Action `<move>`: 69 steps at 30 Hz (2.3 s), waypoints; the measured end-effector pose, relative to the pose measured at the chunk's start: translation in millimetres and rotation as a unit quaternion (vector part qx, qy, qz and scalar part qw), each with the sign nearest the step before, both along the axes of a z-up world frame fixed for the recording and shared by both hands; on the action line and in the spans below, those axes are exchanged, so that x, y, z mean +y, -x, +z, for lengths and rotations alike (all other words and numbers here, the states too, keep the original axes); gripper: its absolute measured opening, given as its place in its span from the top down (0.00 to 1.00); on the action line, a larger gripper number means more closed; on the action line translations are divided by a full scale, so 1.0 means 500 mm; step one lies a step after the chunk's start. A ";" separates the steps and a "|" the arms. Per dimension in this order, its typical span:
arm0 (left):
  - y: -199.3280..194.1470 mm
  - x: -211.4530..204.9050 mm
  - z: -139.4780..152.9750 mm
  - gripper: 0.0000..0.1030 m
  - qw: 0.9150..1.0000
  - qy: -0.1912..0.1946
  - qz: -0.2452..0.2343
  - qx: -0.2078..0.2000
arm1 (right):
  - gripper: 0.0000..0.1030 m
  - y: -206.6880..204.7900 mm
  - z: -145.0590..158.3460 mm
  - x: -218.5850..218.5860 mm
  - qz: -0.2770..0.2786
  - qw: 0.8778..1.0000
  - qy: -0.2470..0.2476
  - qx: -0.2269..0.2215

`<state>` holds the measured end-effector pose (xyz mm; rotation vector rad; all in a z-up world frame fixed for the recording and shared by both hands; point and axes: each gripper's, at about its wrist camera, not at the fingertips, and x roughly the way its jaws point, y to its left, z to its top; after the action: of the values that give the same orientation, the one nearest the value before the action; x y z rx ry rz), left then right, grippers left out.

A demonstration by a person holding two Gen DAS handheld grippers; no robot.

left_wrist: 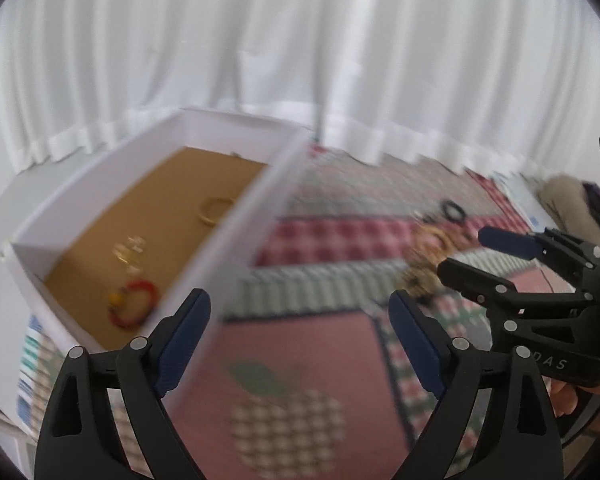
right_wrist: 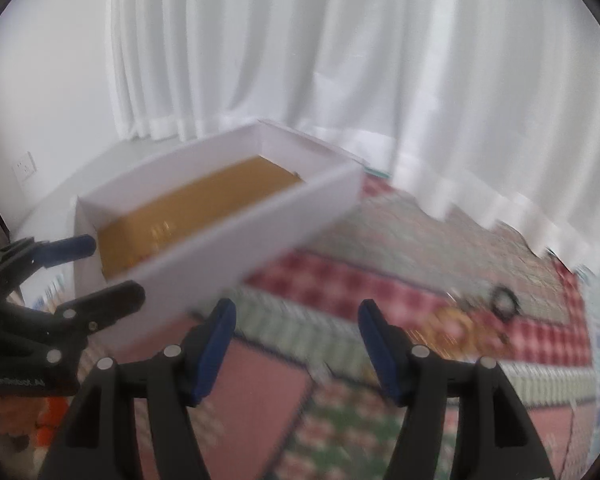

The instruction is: Organize jewelry

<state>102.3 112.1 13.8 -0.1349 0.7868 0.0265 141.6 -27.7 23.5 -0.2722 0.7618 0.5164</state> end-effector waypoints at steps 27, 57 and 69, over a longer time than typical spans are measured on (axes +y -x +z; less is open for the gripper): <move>0.083 -0.245 -0.111 0.11 0.995 -0.027 -0.088 0.049 | 0.37 0.154 -0.110 -0.337 -0.187 0.981 -0.039 0.026; -0.107 -0.296 -0.172 0.11 0.987 0.002 -0.126 0.104 | 0.37 0.129 -0.153 -0.383 -0.205 0.975 -0.061 0.052; -0.171 -0.300 -0.166 0.12 0.990 -0.004 -0.112 0.090 | 0.37 0.107 -0.166 -0.423 -0.210 0.971 -0.086 0.075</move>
<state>188.1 -37.7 -69.0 -0.0363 0.9793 -0.1739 87.9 -239.3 -59.7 0.0926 0.8874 0.1990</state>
